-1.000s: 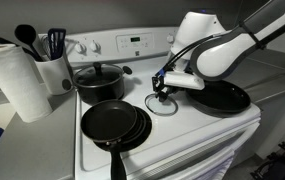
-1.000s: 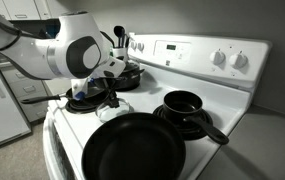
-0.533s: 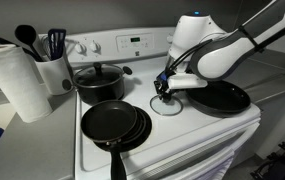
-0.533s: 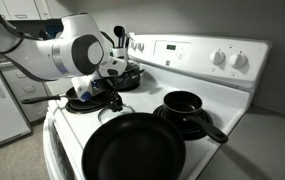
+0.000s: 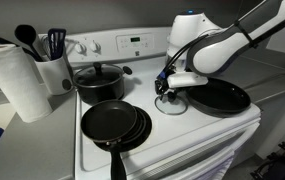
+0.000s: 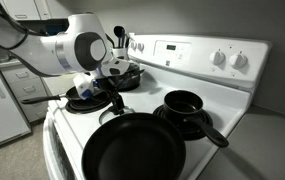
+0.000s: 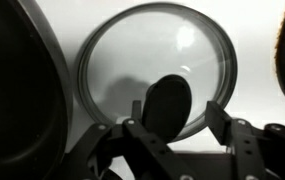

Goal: Take the lid off the small pot and put it on the stovetop

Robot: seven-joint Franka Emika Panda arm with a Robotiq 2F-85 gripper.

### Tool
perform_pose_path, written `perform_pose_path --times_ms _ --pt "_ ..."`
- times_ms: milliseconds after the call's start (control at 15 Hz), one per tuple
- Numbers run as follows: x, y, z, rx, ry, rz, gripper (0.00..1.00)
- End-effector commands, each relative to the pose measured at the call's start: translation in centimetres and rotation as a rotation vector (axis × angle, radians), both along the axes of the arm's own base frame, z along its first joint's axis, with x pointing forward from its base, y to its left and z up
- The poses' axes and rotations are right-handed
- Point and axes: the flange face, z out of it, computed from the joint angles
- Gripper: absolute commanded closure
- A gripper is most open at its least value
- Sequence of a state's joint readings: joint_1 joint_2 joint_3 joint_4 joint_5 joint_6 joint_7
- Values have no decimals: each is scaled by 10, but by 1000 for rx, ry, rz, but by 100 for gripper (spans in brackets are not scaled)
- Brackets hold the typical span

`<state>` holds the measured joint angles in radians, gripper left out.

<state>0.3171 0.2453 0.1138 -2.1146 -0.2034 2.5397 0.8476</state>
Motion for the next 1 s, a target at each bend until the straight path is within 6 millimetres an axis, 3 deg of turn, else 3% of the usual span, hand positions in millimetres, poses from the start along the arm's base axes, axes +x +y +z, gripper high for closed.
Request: perform_pose_path --times_ms 0,200,467,933 --pt "18 -11 16 11 23 -5 2" --pt "34 -21 44 58 20 -17 0" --pt "60 -37 96 106 36 -12 0" --pt "82 -66 192 0 126 6 0"
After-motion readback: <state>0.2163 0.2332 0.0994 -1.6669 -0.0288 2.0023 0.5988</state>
